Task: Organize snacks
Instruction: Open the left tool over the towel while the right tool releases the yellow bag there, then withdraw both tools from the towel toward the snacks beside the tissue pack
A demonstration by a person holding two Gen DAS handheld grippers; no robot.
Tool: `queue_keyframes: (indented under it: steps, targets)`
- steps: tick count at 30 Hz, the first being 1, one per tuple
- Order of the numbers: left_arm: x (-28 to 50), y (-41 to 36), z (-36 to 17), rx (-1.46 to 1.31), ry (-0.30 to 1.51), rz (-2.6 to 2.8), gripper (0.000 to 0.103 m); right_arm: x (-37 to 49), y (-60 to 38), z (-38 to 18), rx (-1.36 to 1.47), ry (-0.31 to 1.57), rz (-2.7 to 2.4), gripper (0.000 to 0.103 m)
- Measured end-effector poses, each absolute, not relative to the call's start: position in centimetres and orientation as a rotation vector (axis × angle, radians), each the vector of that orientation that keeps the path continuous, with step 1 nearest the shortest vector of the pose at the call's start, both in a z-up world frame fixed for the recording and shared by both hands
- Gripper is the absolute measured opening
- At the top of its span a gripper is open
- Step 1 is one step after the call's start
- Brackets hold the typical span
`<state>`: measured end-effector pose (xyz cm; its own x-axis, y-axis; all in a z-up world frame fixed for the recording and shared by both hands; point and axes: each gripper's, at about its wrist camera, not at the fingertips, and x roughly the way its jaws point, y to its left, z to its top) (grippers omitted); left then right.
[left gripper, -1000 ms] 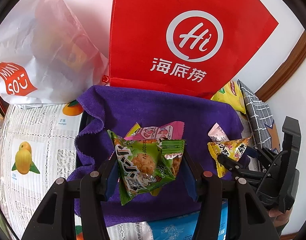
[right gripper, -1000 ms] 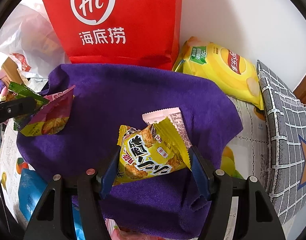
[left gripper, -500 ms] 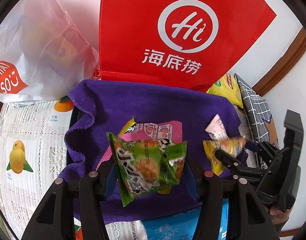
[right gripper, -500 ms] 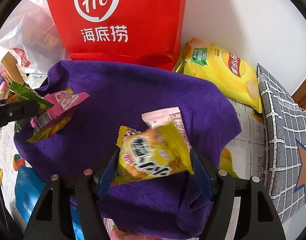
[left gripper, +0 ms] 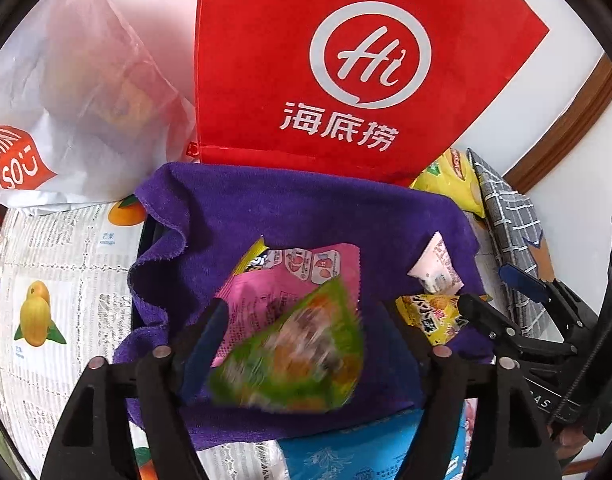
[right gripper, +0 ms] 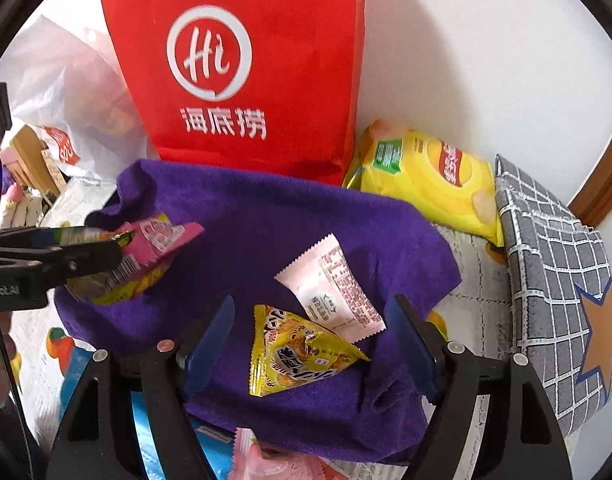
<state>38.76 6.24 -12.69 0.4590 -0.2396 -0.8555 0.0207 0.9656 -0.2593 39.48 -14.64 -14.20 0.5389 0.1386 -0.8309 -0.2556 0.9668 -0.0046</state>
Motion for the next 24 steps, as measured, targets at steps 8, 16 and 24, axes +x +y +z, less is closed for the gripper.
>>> queue_keyframes:
  steps: [8,16,24]
  targets:
    - [38.0,5.7,-11.4,-0.223,1.069,-0.175,0.079,38.1,-14.4,-11.5,-0.102,0.924,0.226,0.079]
    - [36.4,5.1,-8.9,-0.207,1.019,-0.204,0.079,35.2,-15.1,-8.8,-0.048,0.886,0.191,0.086]
    - [33.7,4.5,-5.8,-0.198,0.909,-0.226,0.079,30.2,-17.2,-6.6,-0.009,0.824,0.146,0.087]
